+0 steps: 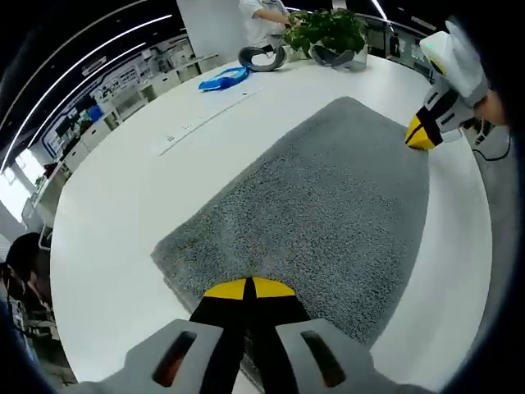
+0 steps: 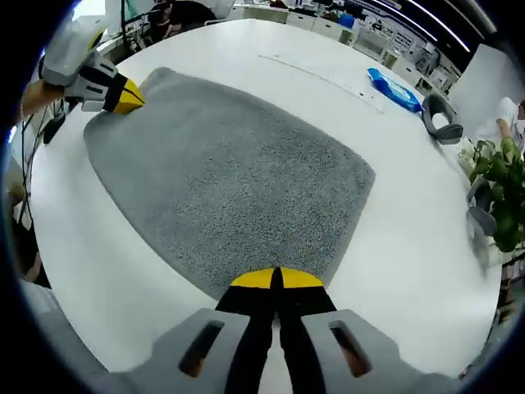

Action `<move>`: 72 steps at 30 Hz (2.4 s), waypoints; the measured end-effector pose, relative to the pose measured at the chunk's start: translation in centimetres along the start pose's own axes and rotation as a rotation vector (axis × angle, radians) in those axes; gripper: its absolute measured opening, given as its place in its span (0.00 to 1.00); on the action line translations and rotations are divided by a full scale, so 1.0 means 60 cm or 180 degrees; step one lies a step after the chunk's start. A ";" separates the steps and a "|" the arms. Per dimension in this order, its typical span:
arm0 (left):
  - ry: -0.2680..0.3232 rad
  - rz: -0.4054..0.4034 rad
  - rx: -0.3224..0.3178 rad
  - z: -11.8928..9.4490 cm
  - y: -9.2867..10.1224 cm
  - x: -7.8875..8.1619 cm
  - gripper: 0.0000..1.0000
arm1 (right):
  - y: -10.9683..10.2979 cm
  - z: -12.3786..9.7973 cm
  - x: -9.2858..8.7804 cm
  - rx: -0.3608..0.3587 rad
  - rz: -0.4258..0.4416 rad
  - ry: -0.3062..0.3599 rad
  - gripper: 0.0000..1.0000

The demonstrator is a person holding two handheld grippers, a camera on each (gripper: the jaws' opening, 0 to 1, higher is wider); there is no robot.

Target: Fold the towel on the table until its edges align and the towel forms a compact rectangular stack.

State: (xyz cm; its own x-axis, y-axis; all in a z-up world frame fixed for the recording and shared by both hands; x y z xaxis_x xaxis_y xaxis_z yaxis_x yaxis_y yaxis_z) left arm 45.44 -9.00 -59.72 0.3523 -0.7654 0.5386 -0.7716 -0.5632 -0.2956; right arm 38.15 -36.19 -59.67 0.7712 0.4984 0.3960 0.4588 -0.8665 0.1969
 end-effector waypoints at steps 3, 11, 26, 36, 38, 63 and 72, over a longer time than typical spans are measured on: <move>-0.0024 -0.0006 -0.0011 -0.001 0.003 -0.001 0.00 | -0.004 0.002 0.001 -0.0059 -0.0113 -0.0028 0.00; 0.0050 -0.0205 -0.0108 -0.016 0.015 -0.017 0.00 | 0.007 0.004 0.003 0.0014 -0.0117 -0.0081 0.00; -0.0119 -0.0103 -0.0270 -0.053 0.071 -0.032 0.00 | 0.028 0.010 0.010 0.0129 -0.0078 -0.0118 0.00; -0.0086 -0.0265 -0.0289 -0.071 0.101 -0.043 0.00 | 0.045 0.014 0.016 0.0226 -0.0082 -0.0114 0.00; -0.0075 -0.0270 -0.0296 -0.074 0.108 -0.044 0.00 | 0.048 0.016 0.017 0.0260 -0.0047 -0.0115 0.00; -0.0094 -0.0117 -0.0330 -0.100 0.175 -0.048 0.00 | 0.065 0.029 0.036 0.0341 -0.0076 -0.0111 0.00; -0.0069 -0.0004 -0.0295 -0.107 0.196 -0.046 0.01 | 0.070 0.037 0.049 0.0389 -0.0152 -0.0096 0.00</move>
State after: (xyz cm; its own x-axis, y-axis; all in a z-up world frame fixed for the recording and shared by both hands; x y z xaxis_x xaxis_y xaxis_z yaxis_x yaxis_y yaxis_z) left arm 32.00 -11.50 -59.62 0.3638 -0.7718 0.5215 -0.8165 -0.5336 -0.2202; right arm 43.35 -38.30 -59.64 0.7593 0.5412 0.3613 0.5442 -0.8326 0.1035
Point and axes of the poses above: the point that each gripper's makers call its tool centre point, and the gripper's own axes: z roughly forward along the fingers, y roughly to its right, x roughly out of its top, the point moved 7 cm from there along -z, roughly backward along the fingers, and after that the axes turned 4 degrees about z, right-handed, at the moved point
